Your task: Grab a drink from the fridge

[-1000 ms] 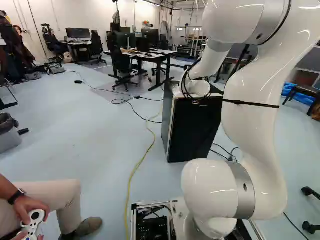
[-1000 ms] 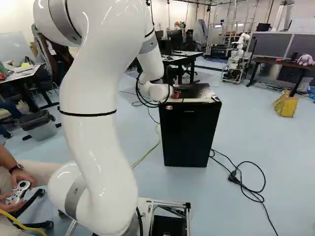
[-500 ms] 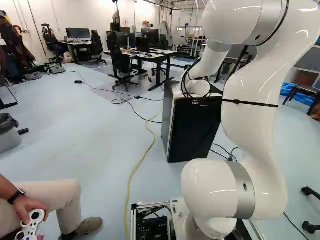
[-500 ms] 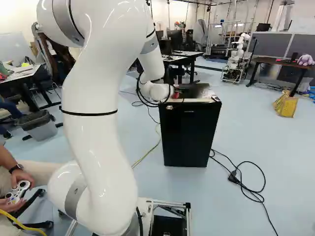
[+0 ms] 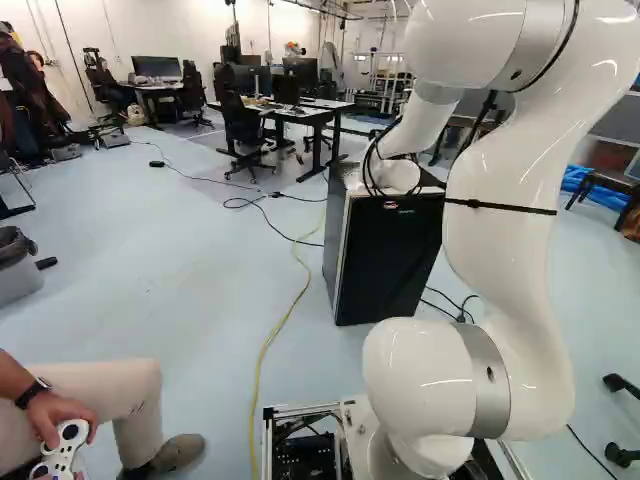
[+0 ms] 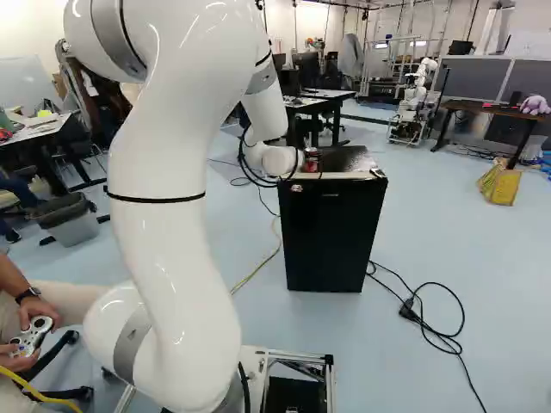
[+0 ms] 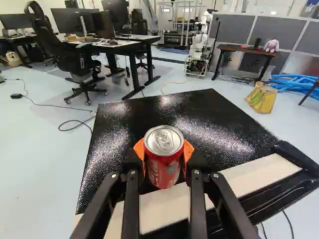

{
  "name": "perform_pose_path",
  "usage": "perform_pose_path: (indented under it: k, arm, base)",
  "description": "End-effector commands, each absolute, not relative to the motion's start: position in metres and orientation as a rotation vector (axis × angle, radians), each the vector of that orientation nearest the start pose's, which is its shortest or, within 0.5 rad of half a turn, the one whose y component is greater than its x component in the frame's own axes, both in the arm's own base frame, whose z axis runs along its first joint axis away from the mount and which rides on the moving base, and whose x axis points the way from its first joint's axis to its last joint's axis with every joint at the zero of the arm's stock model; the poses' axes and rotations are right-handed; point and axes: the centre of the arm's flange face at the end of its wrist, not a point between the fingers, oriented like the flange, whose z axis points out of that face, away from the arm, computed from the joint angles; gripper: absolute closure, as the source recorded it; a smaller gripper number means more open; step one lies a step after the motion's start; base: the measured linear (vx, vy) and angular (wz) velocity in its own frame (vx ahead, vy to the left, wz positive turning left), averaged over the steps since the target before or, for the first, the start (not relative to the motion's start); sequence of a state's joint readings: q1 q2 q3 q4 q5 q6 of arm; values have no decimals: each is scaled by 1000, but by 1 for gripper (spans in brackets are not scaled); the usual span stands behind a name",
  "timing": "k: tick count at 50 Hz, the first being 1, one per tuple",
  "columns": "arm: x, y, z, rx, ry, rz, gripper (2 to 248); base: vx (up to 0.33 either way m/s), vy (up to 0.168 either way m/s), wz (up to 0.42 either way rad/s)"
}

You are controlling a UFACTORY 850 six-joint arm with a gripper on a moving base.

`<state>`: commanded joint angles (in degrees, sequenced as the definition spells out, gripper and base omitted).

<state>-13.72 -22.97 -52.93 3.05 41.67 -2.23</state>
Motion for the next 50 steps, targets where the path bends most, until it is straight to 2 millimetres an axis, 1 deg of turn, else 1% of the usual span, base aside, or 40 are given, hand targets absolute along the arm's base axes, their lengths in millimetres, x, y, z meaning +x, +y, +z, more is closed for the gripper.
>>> perform_pose_path:
  k: [27,50]
  arm:
    - [560,-140,430,-2624,353,-1992,157]
    - [558,-138,432,-2620,349,-1997,157]
  base:
    - [0,0,0]
    - [0,0,0]
